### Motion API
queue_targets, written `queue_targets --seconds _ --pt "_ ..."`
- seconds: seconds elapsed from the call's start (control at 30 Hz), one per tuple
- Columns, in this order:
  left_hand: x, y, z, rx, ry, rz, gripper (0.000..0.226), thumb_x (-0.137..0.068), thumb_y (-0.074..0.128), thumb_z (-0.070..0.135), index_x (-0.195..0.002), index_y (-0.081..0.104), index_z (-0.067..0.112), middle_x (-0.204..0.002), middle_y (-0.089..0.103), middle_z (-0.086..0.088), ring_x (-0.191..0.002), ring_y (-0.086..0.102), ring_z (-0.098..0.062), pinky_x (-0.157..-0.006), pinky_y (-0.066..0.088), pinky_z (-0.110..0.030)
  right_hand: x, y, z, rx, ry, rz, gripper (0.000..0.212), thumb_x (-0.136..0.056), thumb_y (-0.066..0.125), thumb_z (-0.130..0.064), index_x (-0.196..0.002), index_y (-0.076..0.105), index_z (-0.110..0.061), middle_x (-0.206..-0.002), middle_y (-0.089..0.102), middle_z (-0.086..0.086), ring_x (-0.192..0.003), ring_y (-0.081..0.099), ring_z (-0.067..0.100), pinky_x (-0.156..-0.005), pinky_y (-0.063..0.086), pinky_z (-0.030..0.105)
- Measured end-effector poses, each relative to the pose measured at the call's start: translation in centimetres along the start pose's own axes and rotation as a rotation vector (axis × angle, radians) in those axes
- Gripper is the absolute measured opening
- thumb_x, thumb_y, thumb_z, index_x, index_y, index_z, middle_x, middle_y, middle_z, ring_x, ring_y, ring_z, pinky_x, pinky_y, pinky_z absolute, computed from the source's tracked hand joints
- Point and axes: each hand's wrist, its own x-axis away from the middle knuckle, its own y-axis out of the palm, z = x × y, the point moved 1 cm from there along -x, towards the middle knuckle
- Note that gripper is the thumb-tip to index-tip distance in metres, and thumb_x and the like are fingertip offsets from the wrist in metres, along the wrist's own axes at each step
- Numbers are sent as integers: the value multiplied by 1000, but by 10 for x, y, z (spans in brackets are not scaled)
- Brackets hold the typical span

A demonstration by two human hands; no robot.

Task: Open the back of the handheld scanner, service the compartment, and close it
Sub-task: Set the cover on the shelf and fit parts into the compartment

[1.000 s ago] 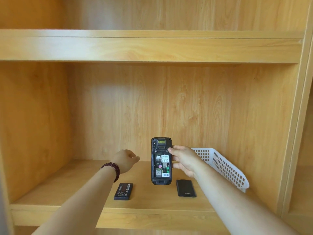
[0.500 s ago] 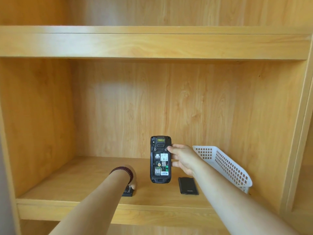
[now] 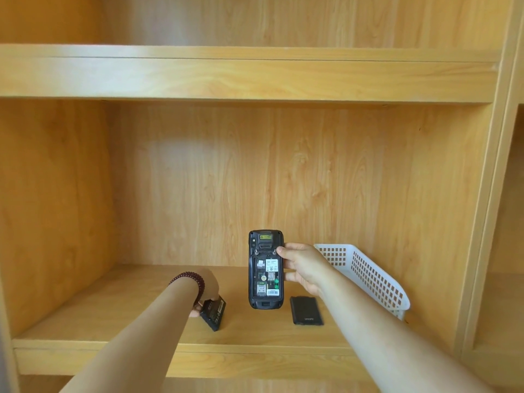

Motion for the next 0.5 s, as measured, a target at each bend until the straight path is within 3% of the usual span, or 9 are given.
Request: queue_targets --seconds 0.07,0.23,0.5 --pt "8 -3 6 185 37 -57 17 -94 56 17 -103 57 3 -87 59 -13 -63 56 -20 -52 51 -27 1 -2 0 -6 -2 0 21 -97 55 -9 -114 63 0 -112 71 15 -106 67 27 -89 55 47" --pt "27 -16 25 588 306 -100 12 -94 60 15 -102 62 7 -91 65 -12 -69 57 -21 -55 54 -32 2 -9 -3 -22 -12 22 19 -97 55 -9 -112 64 -1 -112 71 15 -106 67 28 -89 55 46" --pt "34 -16 30 624 439 -85 18 -90 66 14 -106 65 6 -91 71 -10 -71 63 -21 -67 59 -37 2 -22 -6 -39 -24 96 14 -96 58 -10 -108 64 -5 -107 72 14 -102 68 28 -92 54 50"
